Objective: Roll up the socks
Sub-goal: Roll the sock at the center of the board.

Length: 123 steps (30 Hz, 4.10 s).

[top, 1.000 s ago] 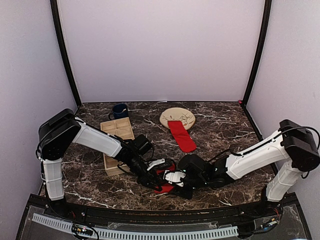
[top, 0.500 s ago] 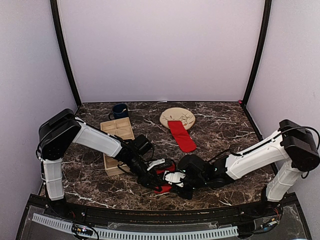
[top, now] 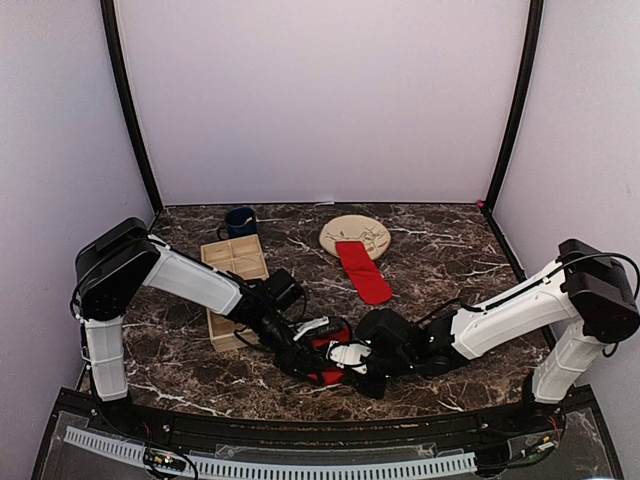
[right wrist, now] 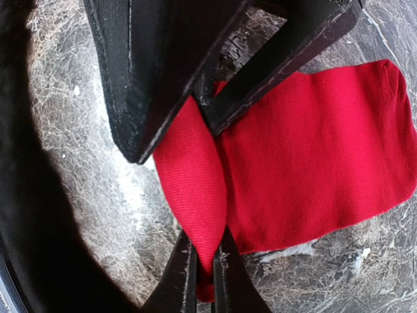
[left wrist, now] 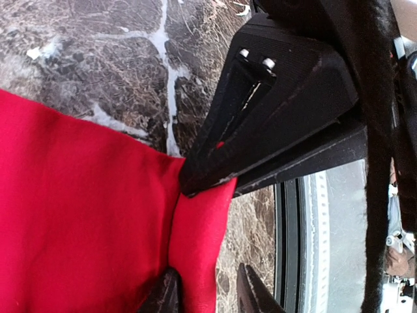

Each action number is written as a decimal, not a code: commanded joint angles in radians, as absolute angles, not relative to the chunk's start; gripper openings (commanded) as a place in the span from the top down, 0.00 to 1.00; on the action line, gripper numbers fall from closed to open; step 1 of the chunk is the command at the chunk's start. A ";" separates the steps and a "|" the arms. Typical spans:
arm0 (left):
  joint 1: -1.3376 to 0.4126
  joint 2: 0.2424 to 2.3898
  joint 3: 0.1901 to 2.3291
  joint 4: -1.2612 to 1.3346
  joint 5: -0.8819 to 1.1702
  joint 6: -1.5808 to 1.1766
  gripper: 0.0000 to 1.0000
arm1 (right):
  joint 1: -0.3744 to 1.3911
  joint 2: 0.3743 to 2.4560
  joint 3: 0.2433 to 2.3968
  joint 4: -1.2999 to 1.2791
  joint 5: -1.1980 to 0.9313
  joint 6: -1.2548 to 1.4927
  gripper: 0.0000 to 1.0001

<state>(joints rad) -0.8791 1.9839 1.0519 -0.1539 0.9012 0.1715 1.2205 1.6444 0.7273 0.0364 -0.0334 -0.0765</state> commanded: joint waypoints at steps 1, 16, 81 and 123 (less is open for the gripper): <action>-0.855 1.941 1.010 -0.117 0.829 0.134 0.66 | 1.230 1.628 0.716 0.051 -0.043 -0.065 1.00; -0.821 1.843 0.915 -0.001 0.767 0.063 0.64 | 1.229 1.605 0.687 0.067 -0.032 -0.027 1.00; -1.065 1.726 0.863 0.092 0.431 0.294 0.63 | 0.916 1.738 0.683 0.130 -0.717 0.298 1.00; -1.068 1.832 0.916 0.021 0.483 0.285 0.91 | 0.908 1.722 0.665 0.126 -0.717 0.303 0.78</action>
